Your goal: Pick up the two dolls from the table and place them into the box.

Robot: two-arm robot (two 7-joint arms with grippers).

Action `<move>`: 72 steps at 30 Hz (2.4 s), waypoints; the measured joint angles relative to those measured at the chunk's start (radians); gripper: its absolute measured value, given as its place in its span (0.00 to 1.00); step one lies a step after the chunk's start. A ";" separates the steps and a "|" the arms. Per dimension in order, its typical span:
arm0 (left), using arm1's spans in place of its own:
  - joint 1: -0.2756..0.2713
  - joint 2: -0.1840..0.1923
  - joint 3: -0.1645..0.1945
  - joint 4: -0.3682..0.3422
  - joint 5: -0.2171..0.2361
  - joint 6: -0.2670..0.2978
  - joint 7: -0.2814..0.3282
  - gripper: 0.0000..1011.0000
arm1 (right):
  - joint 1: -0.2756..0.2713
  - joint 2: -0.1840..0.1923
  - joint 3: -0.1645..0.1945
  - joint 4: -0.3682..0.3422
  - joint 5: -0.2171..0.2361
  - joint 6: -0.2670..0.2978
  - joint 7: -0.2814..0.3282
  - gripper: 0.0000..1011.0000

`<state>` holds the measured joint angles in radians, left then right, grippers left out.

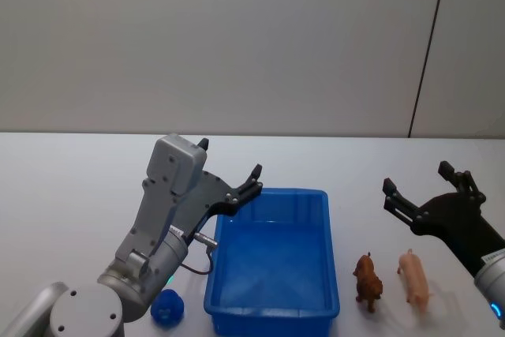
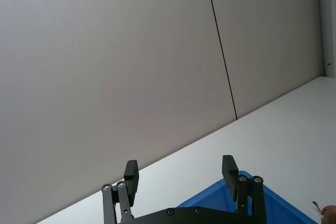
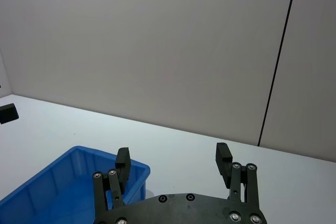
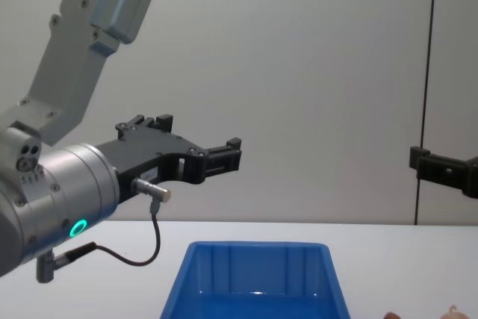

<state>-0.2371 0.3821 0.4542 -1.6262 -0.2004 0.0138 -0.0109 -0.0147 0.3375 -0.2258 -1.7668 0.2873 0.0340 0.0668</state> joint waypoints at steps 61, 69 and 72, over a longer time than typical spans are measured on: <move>0.000 0.000 0.000 0.000 0.000 0.000 0.000 0.99 | -0.001 -0.005 0.000 0.006 -0.026 0.044 -0.037 0.99; 0.000 0.000 0.000 0.000 0.000 0.000 0.000 0.99 | -0.013 -0.007 0.000 0.009 -0.049 0.103 -0.081 0.99; 0.000 0.000 0.000 0.000 0.000 0.000 0.000 0.99 | -0.020 -0.006 0.001 0.009 -0.057 0.124 -0.096 0.99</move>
<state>-0.2371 0.3821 0.4542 -1.6262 -0.2004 0.0138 -0.0109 -0.0344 0.3312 -0.2251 -1.7575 0.2308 0.1581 -0.0287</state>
